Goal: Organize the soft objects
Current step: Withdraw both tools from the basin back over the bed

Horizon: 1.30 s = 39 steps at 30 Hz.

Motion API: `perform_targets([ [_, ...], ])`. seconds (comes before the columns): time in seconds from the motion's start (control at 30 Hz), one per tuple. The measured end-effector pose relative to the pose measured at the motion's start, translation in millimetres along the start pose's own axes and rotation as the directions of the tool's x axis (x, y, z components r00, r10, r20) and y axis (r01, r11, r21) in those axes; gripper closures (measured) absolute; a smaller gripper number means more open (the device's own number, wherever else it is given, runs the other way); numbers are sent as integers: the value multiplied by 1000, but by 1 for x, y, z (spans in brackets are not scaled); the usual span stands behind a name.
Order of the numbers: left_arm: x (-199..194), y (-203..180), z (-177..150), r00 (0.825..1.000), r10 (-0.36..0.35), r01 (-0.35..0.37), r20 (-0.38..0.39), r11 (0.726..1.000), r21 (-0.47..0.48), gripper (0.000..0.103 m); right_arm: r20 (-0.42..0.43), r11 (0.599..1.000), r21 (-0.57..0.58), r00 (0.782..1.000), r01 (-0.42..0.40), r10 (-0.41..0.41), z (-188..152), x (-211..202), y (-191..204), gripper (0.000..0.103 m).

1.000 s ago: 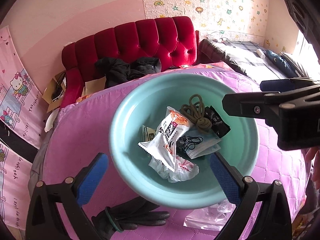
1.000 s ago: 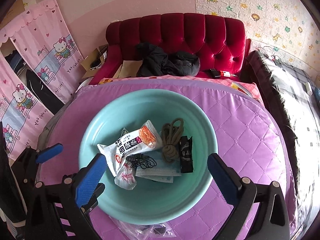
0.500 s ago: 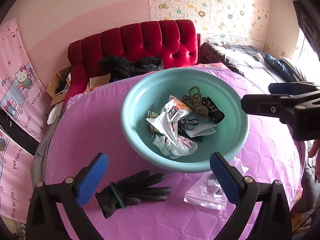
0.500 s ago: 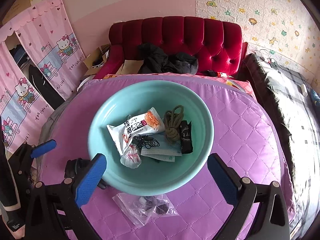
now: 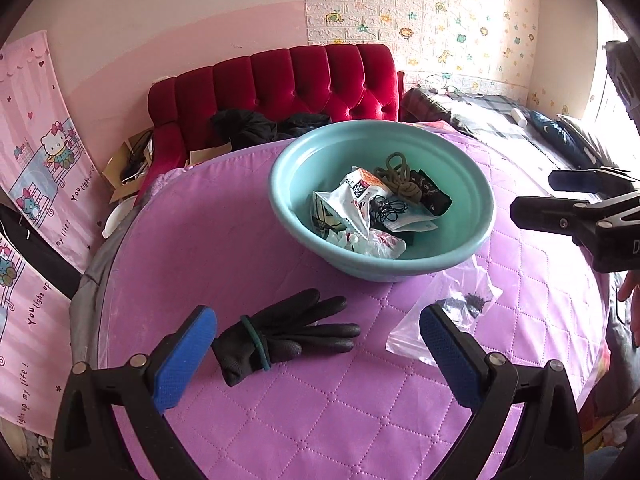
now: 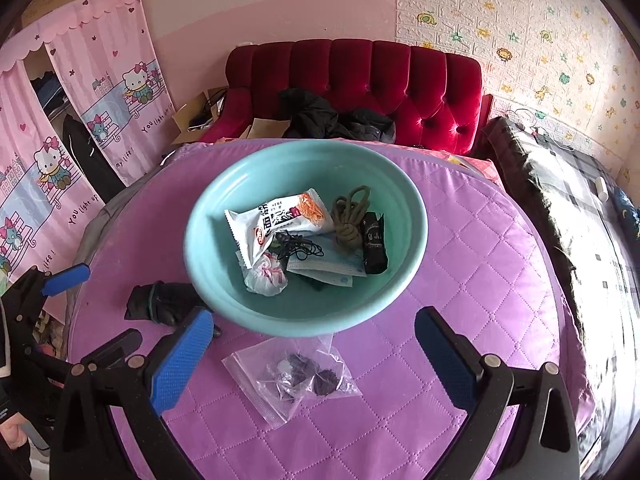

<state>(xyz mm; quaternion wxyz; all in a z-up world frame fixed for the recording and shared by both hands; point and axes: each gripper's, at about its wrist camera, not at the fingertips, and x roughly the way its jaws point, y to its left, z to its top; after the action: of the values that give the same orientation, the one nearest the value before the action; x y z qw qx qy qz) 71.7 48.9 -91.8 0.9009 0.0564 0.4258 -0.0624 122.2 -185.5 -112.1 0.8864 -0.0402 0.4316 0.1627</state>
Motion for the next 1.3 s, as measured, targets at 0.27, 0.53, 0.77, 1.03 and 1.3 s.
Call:
perform_targets([
  [0.27, 3, 6, -35, 1000, -6, 6, -28, 1000, -1, 0, 8, 1000, -11, 1000, 2, -2, -36, 1, 6, 0],
  [0.53, 10, 8, -62, 999, -4, 3, -40, 1000, -10, 0, 29, 1000, -25, 999, 13, -12, -70, 6, 11, 0],
  [0.77, 19, 10, -77, 997, -8, 6, -72, 1000, -17, 0, 2, 999, -29, 1000, 18, -18, -89, 21, 12, 0],
  [1.03, 27, 19, -81, 996, -8, 5, -84, 999, -44, 0, -30, 1000, -26, 999, 17, -17, -91, 39, 9, 0],
  [1.3, 38, 25, -89, 993, -16, 9, -119, 998, -65, 0, -69, 999, -38, 997, 14, -17, -85, 68, 10, 0],
])
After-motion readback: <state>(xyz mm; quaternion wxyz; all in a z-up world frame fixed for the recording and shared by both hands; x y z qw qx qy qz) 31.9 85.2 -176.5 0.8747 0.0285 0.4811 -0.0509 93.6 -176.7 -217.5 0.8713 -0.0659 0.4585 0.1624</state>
